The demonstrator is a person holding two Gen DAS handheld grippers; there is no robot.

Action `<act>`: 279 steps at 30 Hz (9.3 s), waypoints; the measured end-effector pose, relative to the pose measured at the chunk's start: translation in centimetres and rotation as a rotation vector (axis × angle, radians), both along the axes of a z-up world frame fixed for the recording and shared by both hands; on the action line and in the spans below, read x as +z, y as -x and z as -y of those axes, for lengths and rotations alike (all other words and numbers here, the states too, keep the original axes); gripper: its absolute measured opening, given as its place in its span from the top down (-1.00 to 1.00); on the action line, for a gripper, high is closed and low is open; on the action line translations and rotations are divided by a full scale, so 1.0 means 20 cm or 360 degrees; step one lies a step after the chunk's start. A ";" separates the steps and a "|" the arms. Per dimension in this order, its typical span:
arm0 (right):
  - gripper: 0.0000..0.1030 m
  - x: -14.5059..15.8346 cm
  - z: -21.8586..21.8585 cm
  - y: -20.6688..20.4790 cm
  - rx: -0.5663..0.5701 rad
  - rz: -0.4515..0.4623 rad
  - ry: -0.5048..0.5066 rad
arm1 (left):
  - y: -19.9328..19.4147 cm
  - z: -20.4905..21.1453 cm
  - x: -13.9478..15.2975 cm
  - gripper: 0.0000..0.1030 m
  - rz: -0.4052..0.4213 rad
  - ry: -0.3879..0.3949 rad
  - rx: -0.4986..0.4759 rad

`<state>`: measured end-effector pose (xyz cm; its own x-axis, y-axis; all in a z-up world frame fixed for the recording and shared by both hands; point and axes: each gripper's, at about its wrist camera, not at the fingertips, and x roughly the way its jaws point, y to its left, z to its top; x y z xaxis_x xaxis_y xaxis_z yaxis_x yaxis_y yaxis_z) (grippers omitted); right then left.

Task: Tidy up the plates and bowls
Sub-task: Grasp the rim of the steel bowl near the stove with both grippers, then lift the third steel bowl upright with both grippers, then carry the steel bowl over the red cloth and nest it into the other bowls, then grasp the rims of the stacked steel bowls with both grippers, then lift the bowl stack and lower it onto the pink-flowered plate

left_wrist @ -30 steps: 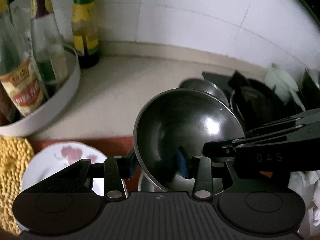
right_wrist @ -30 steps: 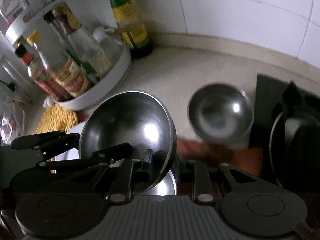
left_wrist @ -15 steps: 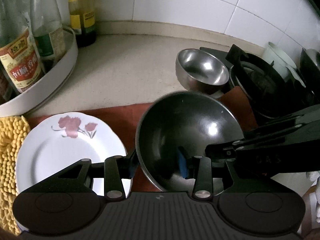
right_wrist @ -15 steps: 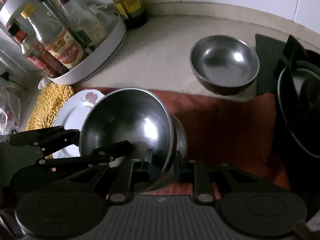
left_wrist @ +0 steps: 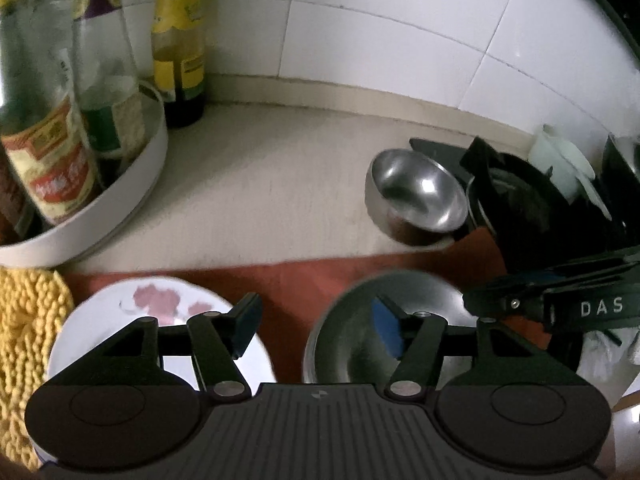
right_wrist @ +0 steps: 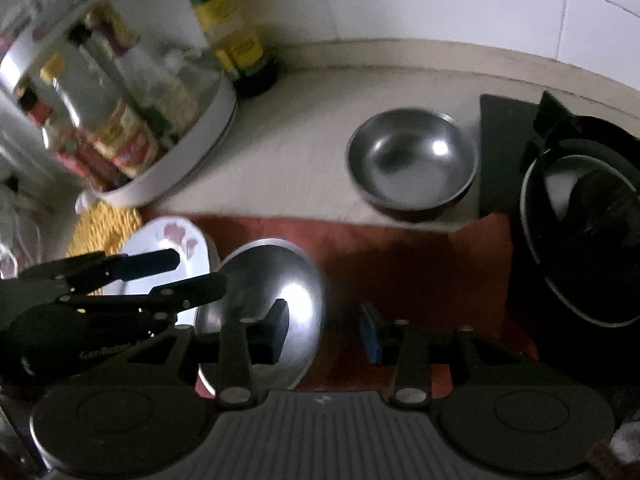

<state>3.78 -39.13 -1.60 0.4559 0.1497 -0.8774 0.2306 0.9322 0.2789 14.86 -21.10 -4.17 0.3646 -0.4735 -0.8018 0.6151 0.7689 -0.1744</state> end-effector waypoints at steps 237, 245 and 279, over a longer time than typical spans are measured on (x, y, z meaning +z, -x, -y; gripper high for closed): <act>-0.24 -0.07 0.10 -0.30 0.0784 0.0126 -0.0389 | 0.53 0.25 -0.18 -1.00 0.0637 -0.0075 0.0139; -0.24 0.21 -0.06 -0.33 0.0935 0.0305 -0.0335 | 0.53 0.10 0.02 -1.00 0.0792 -0.0108 0.0316; -0.24 -0.05 -0.76 -0.70 0.0999 0.0211 -0.0367 | 0.26 -0.40 -0.28 -1.00 0.0447 -0.0241 0.0395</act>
<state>17.80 -23.94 -2.65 0.3231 0.5975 -0.7339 -0.3843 0.7915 0.4753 9.67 -13.20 -9.73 0.6680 -0.2274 -0.7086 0.4150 0.9042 0.1010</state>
